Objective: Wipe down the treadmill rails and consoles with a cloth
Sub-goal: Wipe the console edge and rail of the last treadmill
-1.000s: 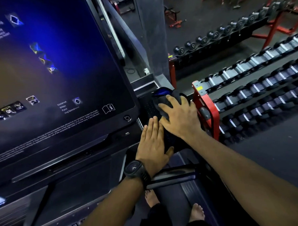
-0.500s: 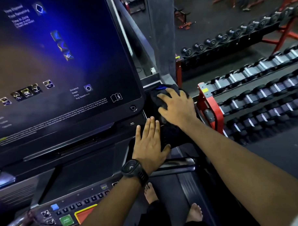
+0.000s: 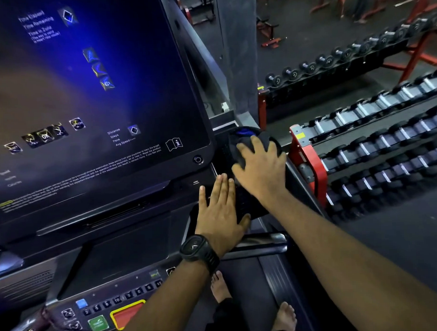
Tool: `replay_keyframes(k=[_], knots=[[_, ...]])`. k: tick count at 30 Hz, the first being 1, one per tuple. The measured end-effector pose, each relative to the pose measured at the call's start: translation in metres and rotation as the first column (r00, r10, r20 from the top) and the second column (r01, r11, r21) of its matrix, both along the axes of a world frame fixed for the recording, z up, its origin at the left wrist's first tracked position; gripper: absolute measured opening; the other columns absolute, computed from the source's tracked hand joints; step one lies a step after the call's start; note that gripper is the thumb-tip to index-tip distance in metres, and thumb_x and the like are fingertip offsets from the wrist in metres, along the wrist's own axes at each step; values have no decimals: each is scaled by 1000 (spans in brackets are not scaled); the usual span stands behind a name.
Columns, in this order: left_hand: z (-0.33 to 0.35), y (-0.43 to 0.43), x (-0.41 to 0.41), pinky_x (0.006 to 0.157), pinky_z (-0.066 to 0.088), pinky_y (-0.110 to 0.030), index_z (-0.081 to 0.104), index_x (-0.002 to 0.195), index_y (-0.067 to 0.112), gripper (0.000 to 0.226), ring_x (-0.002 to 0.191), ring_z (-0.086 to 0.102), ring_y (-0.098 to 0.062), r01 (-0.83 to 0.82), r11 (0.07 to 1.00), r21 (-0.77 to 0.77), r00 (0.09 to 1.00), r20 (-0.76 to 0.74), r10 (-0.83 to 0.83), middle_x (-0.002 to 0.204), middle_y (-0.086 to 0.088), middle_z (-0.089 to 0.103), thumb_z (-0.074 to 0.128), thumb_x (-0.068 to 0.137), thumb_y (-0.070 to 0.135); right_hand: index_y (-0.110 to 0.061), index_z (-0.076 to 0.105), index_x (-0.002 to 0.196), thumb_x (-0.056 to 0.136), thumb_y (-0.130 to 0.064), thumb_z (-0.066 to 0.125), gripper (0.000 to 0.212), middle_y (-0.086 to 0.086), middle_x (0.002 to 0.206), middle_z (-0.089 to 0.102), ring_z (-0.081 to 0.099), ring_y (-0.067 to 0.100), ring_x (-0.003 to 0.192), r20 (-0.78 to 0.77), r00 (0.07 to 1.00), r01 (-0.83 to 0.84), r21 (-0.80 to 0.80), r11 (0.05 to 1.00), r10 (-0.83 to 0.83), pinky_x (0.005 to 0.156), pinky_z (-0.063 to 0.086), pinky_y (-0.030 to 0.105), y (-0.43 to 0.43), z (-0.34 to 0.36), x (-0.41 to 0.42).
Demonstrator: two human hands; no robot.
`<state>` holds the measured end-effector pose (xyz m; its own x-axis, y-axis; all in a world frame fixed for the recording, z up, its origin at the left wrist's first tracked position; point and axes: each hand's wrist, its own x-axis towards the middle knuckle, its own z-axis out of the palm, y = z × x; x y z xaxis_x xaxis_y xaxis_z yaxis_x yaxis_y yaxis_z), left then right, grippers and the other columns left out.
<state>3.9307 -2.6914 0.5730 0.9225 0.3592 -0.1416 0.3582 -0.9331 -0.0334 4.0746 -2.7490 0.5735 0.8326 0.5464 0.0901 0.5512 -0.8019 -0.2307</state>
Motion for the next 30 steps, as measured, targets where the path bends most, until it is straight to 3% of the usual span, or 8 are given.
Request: replay_keyframes(k=[3, 7, 13, 16, 19, 22, 25, 30], knots=[[0, -2, 1, 118, -19, -54, -7, 158, 7, 89, 150, -26, -21, 15, 999, 30, 1000, -2, -15, 166, -9, -14, 28, 97, 61, -39, 52, 143, 90, -59, 53, 56, -3, 158, 41, 37, 37, 140, 88, 980, -177, -19, 984, 178, 108, 36, 61, -1, -4, -8], [2, 2, 2, 117, -20, -56, -5, 157, 4, 89, 150, -24, -23, 33, 995, 90, 999, -26, -31, 167, -11, -10, 25, 97, 62, -48, 48, 144, 93, -59, 51, 52, -11, 159, 37, 37, 29, 140, 21, 917, -397, -50, 917, 398, 111, 33, 57, 10, 8, 22], [10, 15, 6, 113, -26, -56, -9, 157, 11, 84, 150, -23, -16, 119, 986, 115, 993, -21, -117, 166, -5, -12, 23, 99, 62, -39, 41, 149, 92, -58, 49, 61, -1, 162, 30, 34, 38, 140, -69, 998, 10, -33, 999, -12, 107, 35, 60, 13, 9, 17], [7, 14, 6, 113, -27, -56, -9, 158, 9, 85, 150, -25, -19, 128, 984, 123, 992, -22, -126, 166, -7, -13, 22, 99, 63, -40, 46, 146, 93, -59, 46, 57, -4, 161, 34, 33, 35, 141, 34, 990, -134, -45, 990, 135, 109, 35, 59, 12, 3, 2], [5, 14, 7, 113, -28, -55, -8, 157, 8, 86, 150, -25, -19, 112, 987, 119, 994, -3, -113, 166, -8, -13, 24, 98, 62, -47, 47, 145, 92, -59, 48, 54, -10, 159, 36, 35, 30, 140, 2, 956, -293, -23, 956, 293, 110, 34, 56, 18, 8, 24], [3, 12, 8, 114, -26, -55, -6, 158, 10, 86, 150, -25, -18, 101, 991, 92, 994, 38, -105, 166, -7, -15, 27, 98, 62, -44, 40, 150, 92, -60, 49, 60, -5, 161, 32, 35, 35, 141, -105, 984, -150, -59, 987, 143, 107, 36, 57, 22, 13, 49], [2, 10, 7, 116, -22, -54, -3, 159, 10, 86, 151, -21, -19, 98, 993, 71, 993, 61, -102, 166, -8, -12, 33, 97, 58, -38, 40, 150, 94, -59, 47, 60, 0, 163, 29, 32, 40, 141, -84, 996, 21, -53, 998, -25, 106, 34, 59, 19, 13, 35], [4, 7, 1, 119, -15, -51, 21, 156, 4, 76, 154, 0, -26, 86, 988, 131, 993, 64, -95, 164, -14, 17, 39, 97, 49, -48, 48, 144, 97, -56, 40, 48, -18, 163, 29, 25, 30, 148, -50, 910, -414, -36, 909, 412, 116, 22, 61, 36, 13, 22]])
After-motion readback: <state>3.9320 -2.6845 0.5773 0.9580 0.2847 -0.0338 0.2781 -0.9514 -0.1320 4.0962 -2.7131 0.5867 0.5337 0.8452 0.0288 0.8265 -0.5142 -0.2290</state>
